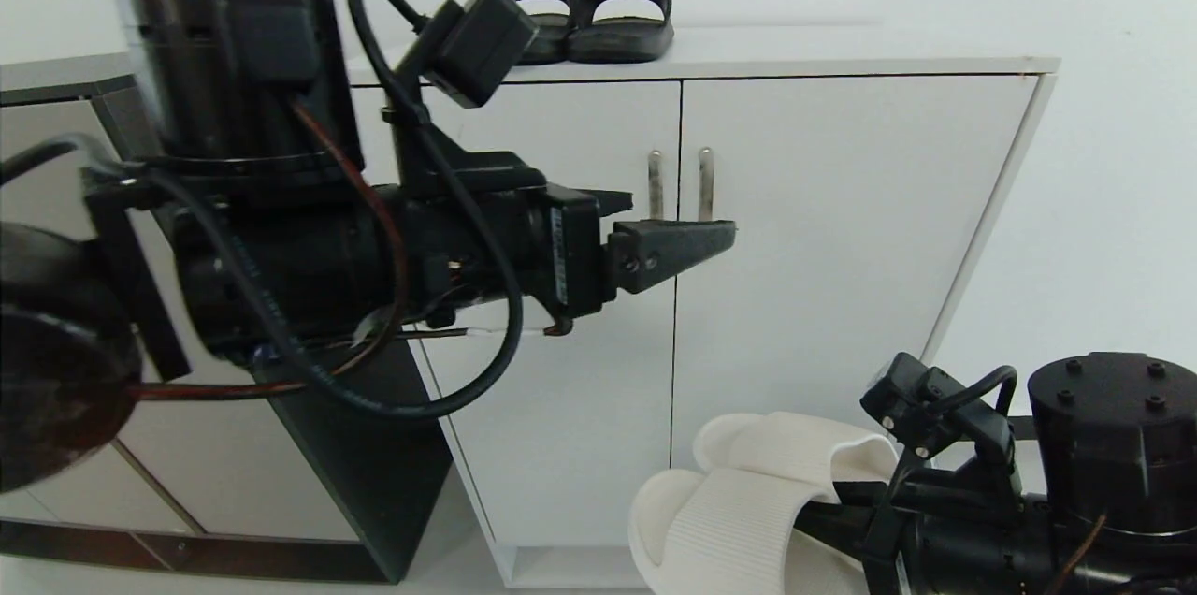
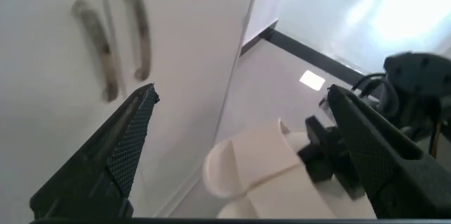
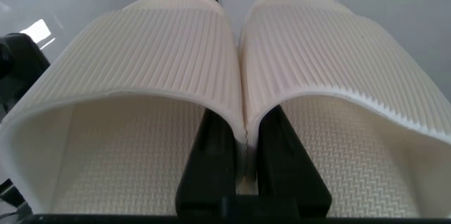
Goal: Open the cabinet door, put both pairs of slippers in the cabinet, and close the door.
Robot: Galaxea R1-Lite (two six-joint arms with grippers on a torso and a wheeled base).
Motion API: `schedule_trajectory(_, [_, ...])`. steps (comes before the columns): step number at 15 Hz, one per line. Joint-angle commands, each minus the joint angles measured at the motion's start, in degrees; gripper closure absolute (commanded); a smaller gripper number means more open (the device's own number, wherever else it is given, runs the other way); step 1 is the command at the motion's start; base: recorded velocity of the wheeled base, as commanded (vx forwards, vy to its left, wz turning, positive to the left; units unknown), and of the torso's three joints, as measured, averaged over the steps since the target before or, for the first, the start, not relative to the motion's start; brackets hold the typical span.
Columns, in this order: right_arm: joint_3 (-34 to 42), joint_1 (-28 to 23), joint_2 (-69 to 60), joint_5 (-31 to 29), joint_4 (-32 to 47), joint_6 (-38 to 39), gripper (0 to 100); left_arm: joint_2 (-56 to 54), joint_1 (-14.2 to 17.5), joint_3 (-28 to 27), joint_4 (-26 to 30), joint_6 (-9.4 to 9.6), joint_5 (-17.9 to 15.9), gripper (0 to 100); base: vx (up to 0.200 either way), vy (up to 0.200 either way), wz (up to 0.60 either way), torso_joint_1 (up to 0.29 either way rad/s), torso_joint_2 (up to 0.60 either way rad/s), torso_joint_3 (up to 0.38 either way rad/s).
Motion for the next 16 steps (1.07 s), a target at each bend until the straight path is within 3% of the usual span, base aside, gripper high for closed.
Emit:
schedule_trajectory(1, [0.34,0.11,-0.25,0.63,-0.03,-0.03,100,8.2,-0.38,-6.99,0.04,-0.96,-2.49,0,0.0,0.0,0.0,0.0,0.0,0.0])
schedule_trajectory(3, [0.34,0.11,-0.16,0.63,-0.47,-0.03,100,10.92,-0.29,-10.85,0.48,-3.33,-4.78,0,0.0,0.0,0.0,0.0,0.0,0.0])
schedule_trajectory(4, [0.34,0.02,-0.07,0.63,-0.82,-0.03,100,13.29,-0.2,-14.81,1.27,-7.73,-7.24,0,0.0,0.0,0.0,0.0,0.0,0.0])
schedule_trajectory(6, [0.43,0.02,-0.07,0.63,-0.82,-0.03,100,15.75,0.77,-17.62,1.36,-9.75,-10.32,0,0.0,0.0,0.0,0.0,0.0,0.0])
schedule_trajectory(16, [0.69,0.11,0.02,0.63,-0.91,-1.09,100,19.45,4.72,-20.78,1.36,-9.84,-9.17,0,0.0,0.0,0.0,0.0,0.0,0.0])
